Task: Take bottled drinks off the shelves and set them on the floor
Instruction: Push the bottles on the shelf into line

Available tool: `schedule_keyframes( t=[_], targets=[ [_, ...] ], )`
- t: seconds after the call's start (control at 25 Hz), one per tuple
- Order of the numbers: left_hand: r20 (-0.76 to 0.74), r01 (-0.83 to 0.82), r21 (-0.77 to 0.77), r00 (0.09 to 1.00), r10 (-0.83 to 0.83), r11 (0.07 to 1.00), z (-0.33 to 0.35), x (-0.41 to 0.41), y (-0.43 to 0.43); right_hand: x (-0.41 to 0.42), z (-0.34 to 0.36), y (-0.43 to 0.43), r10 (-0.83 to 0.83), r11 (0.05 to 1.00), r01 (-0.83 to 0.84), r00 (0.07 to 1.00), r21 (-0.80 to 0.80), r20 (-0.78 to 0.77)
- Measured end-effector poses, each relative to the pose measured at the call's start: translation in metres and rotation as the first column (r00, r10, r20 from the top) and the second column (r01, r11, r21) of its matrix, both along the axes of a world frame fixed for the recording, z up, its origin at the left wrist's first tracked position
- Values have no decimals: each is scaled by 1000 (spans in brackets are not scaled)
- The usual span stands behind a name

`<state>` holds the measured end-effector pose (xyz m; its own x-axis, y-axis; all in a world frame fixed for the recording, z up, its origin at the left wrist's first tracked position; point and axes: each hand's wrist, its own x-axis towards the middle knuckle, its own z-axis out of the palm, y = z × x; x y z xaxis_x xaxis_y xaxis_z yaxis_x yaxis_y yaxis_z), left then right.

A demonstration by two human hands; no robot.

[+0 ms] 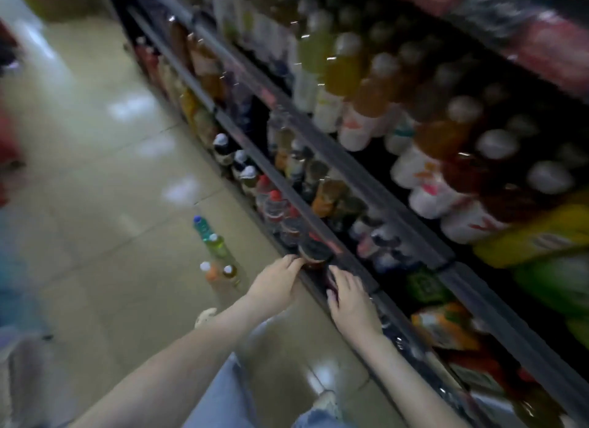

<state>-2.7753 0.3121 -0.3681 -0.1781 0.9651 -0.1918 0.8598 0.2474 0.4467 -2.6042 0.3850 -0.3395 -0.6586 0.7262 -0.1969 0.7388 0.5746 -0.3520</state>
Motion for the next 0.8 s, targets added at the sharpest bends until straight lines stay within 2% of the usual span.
schedule_keyframes(
  t=[0.08,0.2,0.28,0.4,0.56,0.68,0.8],
  targets=[
    [-5,-134,-59,991,134,989,-42,-75,-41,-76,-32,-9,113,986,-95,985,-135,128],
    [32,-230,-104,972,235,968,-106,-175,-83,-178,-94,-20,140,936,-43,956,-351,256],
    [79,-275,-185,953,293,943,-152,-229,-100,-236,-151,-27,141,901,19,932,-434,333],
    [44,-301,-204,948,316,932,-232,-276,-113,-298,-250,-32,195,868,25,901,-496,387],
    [41,-397,-232,908,417,888,-347,-293,-111,-345,-404,-33,291,876,-29,828,-482,478],
    [109,-558,-291,788,606,777,-421,-282,-113,-354,-507,-34,334,911,-119,774,-395,538],
    [160,-591,-331,733,661,735,-457,-275,-109,-357,-566,-32,365,907,-209,822,-365,436]
  ],
)
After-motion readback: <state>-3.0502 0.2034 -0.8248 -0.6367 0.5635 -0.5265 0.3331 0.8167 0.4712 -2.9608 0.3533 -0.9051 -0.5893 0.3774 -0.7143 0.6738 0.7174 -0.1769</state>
